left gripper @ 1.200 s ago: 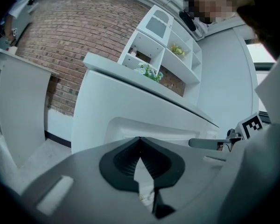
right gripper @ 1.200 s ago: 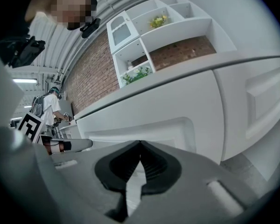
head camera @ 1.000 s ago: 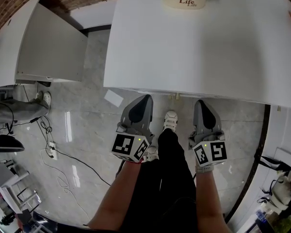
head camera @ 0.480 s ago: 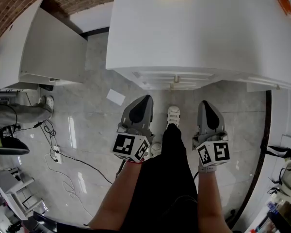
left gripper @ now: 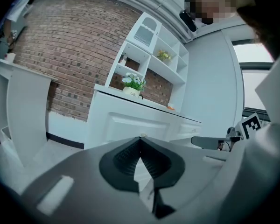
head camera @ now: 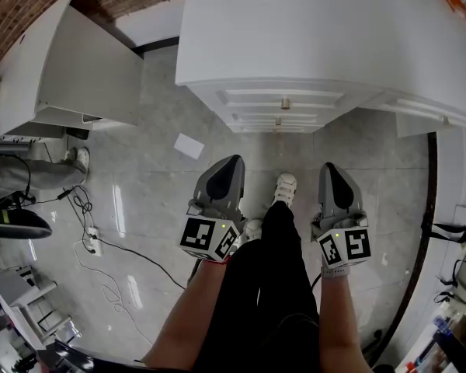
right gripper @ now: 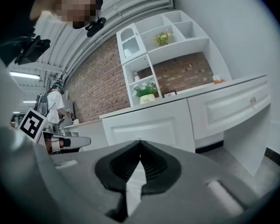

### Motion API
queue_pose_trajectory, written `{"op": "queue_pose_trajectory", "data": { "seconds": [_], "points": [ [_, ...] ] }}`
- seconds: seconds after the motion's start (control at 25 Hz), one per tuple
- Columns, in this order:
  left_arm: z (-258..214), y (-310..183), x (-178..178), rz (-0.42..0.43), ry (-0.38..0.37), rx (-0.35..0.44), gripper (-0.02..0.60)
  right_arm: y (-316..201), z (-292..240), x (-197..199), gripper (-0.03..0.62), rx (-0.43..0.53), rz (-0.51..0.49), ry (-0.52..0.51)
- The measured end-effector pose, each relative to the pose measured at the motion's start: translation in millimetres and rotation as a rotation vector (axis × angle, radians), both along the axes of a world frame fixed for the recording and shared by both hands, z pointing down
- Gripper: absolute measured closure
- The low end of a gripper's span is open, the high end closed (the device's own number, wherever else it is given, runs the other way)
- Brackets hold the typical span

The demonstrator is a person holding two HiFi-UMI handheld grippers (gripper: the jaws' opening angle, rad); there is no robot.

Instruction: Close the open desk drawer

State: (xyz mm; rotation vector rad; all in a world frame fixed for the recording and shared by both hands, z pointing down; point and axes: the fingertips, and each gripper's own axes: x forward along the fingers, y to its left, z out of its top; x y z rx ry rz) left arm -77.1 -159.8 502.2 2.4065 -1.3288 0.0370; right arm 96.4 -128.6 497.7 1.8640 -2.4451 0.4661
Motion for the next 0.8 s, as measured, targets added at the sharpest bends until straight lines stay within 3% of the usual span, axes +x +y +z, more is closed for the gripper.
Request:
{"op": "queue_pose_trajectory", "data": {
  "seconds": [0.4,0.8],
  "points": [
    [8.7,29.4,-1.9,-0.004,0.009,-0.018,0.580,27.1,6.5,-4.4,0.594,-0.019,-0.019,-0.006],
    [-22.8,26.7,-6.3,0.009,-0.005,0.025,0.580,25.5,-26.4,-6.1,0.594,0.020,-0.057,0.033]
  ]
}}
